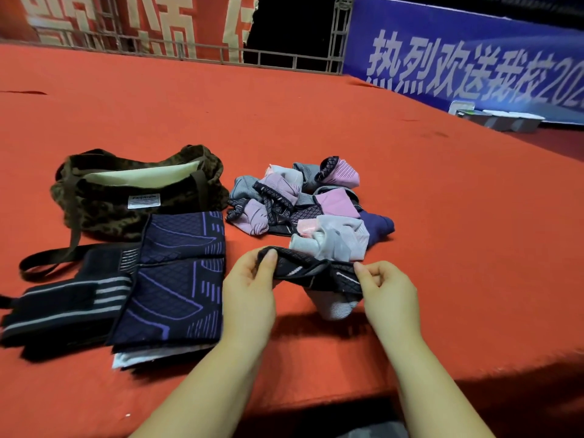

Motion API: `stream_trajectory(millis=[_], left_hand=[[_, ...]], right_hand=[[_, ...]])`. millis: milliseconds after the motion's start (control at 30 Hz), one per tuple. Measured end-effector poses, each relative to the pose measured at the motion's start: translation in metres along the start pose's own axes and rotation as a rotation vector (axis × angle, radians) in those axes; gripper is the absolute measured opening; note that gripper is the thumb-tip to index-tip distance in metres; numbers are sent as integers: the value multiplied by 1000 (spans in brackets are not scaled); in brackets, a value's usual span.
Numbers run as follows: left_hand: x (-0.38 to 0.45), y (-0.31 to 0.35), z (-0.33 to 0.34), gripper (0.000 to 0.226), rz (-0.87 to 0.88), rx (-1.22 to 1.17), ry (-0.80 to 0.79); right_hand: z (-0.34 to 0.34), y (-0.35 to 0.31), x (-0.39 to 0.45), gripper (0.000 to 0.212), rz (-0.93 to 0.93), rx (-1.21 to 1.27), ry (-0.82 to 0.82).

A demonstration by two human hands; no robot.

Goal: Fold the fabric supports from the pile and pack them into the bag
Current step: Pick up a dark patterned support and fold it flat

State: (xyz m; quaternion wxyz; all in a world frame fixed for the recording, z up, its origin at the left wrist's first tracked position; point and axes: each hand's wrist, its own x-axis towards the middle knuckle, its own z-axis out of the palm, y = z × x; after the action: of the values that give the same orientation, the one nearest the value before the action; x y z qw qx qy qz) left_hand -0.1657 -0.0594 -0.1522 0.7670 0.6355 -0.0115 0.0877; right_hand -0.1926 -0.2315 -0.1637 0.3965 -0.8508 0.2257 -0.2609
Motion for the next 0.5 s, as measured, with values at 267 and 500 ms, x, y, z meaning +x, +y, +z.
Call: stream_trajectory(millis=[267, 500], left_hand=[[1, 6, 3, 20, -133, -202, 132], [12, 0, -5, 21, -50, -94, 202]], right_hand=[[-16, 25, 9, 22, 156, -42, 36], [-41, 54, 13, 22, 253, -51, 157]])
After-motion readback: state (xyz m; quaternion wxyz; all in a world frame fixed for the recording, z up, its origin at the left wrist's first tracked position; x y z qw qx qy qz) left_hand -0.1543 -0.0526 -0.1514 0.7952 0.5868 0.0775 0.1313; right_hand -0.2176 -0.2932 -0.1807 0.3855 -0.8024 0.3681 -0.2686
